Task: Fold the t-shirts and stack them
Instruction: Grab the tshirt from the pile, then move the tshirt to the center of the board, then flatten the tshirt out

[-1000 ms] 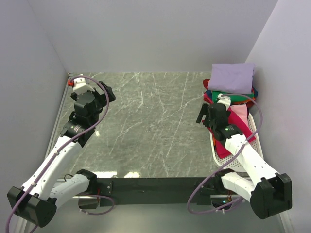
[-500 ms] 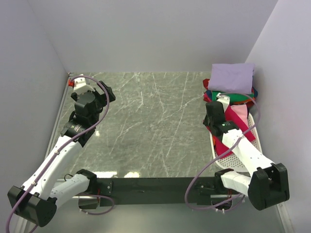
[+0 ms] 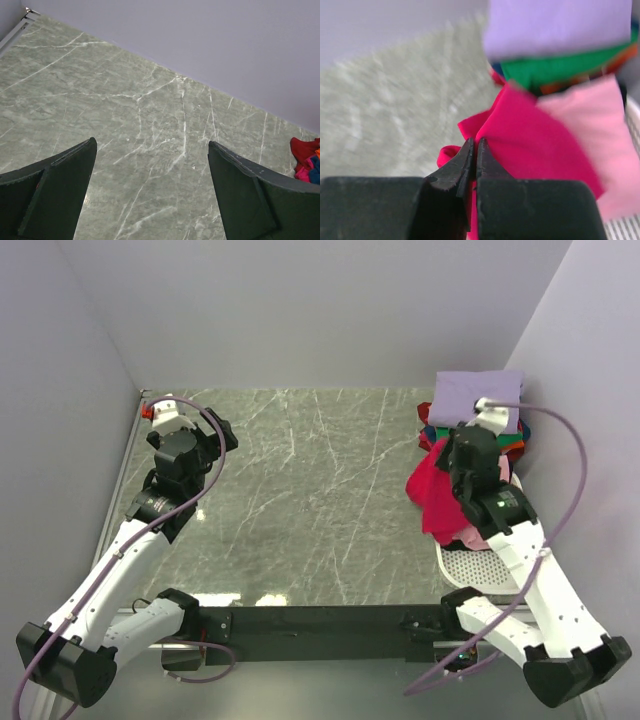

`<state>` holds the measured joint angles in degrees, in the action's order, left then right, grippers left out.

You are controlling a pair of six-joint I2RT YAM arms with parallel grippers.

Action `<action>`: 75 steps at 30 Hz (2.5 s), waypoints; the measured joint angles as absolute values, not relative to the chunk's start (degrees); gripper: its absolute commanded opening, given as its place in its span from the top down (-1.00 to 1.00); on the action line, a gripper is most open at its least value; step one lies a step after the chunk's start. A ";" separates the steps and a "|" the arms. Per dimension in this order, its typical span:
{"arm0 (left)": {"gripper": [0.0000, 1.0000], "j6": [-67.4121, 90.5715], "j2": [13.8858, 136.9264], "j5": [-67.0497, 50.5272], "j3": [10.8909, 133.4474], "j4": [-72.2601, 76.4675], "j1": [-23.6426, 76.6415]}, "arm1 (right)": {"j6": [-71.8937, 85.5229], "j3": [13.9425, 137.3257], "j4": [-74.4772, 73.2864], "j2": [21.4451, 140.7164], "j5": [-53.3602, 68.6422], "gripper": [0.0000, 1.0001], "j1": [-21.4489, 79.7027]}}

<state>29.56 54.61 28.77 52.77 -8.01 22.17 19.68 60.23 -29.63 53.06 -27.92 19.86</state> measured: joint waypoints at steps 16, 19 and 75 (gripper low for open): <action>-0.99 29.17 54.59 28.80 52.71 -7.97 22.17 | 10.33 96.71 -21.98 74.00 -6.17 1.00 34.85; -0.99 29.17 54.59 28.80 52.71 -7.97 22.17 | 9.93 97.19 -21.93 77.30 -3.29 1.00 37.08; -0.87 30.24 79.92 6.46 45.67 8.73 43.24 | 26.79 53.15 -11.11 83.99 -5.93 -0.51 28.36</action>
<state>30.24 79.92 6.46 45.67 8.73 43.24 26.79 53.15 -11.11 83.99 -5.93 28.36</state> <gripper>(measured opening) 0.932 0.754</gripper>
